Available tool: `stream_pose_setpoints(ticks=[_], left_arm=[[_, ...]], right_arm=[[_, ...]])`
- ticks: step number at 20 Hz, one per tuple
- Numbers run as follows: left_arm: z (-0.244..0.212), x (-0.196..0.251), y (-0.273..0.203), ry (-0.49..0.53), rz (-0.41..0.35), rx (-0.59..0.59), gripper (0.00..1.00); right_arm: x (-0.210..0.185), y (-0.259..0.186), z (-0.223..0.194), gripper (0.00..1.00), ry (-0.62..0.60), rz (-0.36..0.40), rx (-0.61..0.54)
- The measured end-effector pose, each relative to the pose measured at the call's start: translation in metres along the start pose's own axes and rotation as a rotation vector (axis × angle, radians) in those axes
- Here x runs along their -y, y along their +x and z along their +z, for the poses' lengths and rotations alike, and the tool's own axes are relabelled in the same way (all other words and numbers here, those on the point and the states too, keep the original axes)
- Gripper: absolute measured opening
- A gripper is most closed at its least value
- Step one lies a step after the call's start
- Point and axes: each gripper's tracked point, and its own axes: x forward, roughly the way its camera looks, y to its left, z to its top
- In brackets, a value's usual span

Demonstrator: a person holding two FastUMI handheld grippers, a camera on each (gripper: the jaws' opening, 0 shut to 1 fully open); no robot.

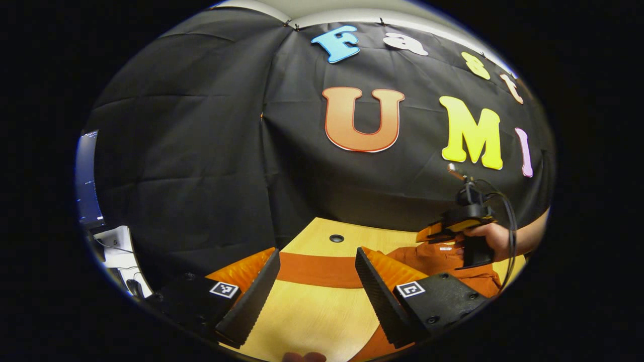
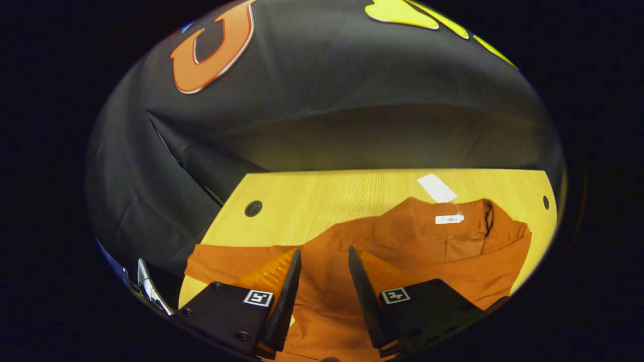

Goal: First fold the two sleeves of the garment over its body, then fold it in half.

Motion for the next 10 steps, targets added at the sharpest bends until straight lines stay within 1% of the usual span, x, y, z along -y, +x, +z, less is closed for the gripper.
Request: stream_pose_setpoints(ticks=[1,2,3,4,5,6,7,8,9,10], left_arm=[[-0.001,-0.002,0.01,-0.015,-0.014,-0.007,0.98],[-0.002,-0.009,0.018,-0.03,-0.018,-0.015,0.98],[-0.003,-0.017,0.029,-0.05,-0.013,-0.013,0.98],[-0.003,-0.026,0.041,-0.073,-0.004,-0.009,0.98],[-0.003,-0.035,0.053,-0.087,0.005,-0.015,0.98],[-0.007,-0.043,0.064,-0.103,0.001,-0.03,0.98],[-0.012,-0.05,0.074,-0.118,-0.019,-0.057,0.98],[-0.019,-0.058,0.085,-0.131,-0.034,-0.083,0.97],[-0.022,-0.066,0.1,-0.153,-0.054,-0.095,0.98],[-0.029,-0.072,0.117,-0.174,-0.079,-0.129,0.98]], right_arm=[[-0.001,-0.014,0.004,0.63,0.009,0.012,0.012],[-0.002,-0.03,0.005,0.56,0.017,0.028,0.021],[-0.005,-0.046,0.007,0.63,0.023,0.048,0.027],[-0.005,-0.06,0.007,0.56,0.023,0.062,0.038],[-0.003,-0.075,0.005,0.56,0.013,0.069,0.049],[0.002,-0.089,0.0,0.63,-0.008,0.071,0.05],[0.007,-0.104,-0.007,0.56,-0.032,0.071,0.044],[0.011,-0.117,-0.018,0.56,-0.047,0.075,0.036],[0.016,-0.133,-0.027,0.63,-0.053,0.077,0.026],[0.022,-0.149,-0.036,0.63,-0.047,0.079,0.018]])
